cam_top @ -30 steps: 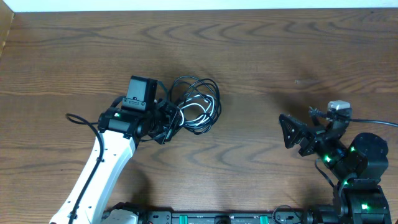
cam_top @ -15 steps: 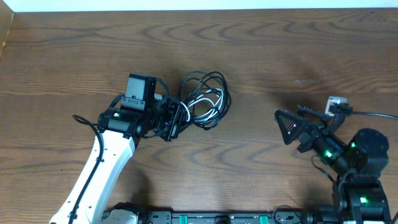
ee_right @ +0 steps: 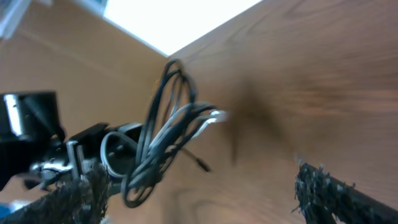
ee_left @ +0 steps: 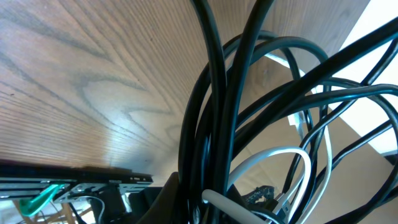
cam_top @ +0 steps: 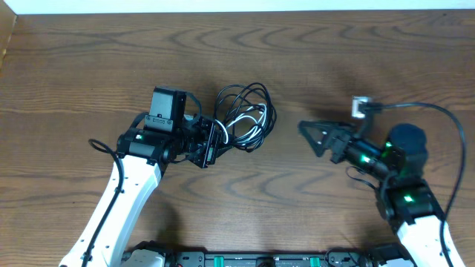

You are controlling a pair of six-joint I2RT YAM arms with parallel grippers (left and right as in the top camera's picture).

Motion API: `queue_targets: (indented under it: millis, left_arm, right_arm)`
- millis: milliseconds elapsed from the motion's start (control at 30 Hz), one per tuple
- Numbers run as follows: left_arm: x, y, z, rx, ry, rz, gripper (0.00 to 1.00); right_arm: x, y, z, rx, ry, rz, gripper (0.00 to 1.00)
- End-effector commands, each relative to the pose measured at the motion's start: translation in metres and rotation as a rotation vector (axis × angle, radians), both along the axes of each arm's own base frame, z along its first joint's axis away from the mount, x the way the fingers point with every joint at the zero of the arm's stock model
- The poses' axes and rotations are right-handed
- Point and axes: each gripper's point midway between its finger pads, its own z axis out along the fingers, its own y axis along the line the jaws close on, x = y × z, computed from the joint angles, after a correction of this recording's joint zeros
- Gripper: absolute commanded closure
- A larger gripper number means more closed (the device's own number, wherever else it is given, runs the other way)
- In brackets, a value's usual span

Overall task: Untangle cables
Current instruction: 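Move the right gripper toward the bundle held by the left gripper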

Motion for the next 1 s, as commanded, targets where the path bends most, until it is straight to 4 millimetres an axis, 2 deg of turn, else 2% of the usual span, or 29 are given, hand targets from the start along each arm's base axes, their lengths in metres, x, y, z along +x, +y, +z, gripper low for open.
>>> queue_targets:
  millis: [0, 167, 367, 533, 800, 967]
  left_arm:
    - [0.007, -0.001, 0.016, -0.024, -0.026, 0.02, 0.93]
    - [0.01, 0.003, 0.013, 0.006, -0.041, 0.03, 0.93]
    - [0.019, 0.003, 0.017, 0.032, -0.136, -0.002, 0.93]
    - [0.026, 0.009, 0.011, 0.103, -0.162, 0.027, 0.92]
    - [0.028, 0.003, 0.013, 0.111, -0.192, 0.016, 0.93]
    - [0.032, 0.001, 0.017, 0.102, -0.219, 0.015, 0.93]
  right_arm:
    - [-0.005, 0.028, 0.009, 0.071, 0.03, 0.091, 0.07]
    - [-0.008, 0.058, 0.015, 0.115, 0.006, 0.173, 0.09]
    - [-0.008, 0.07, 0.012, 0.148, 0.048, 0.19, 0.14]
    - [-0.018, 0.082, 0.015, 0.155, 0.044, 0.235, 0.17]
    - [-0.023, 0.086, 0.014, 0.152, 0.042, 0.252, 0.19]
    - [-0.021, 0.085, 0.009, 0.138, 0.055, 0.234, 0.26]
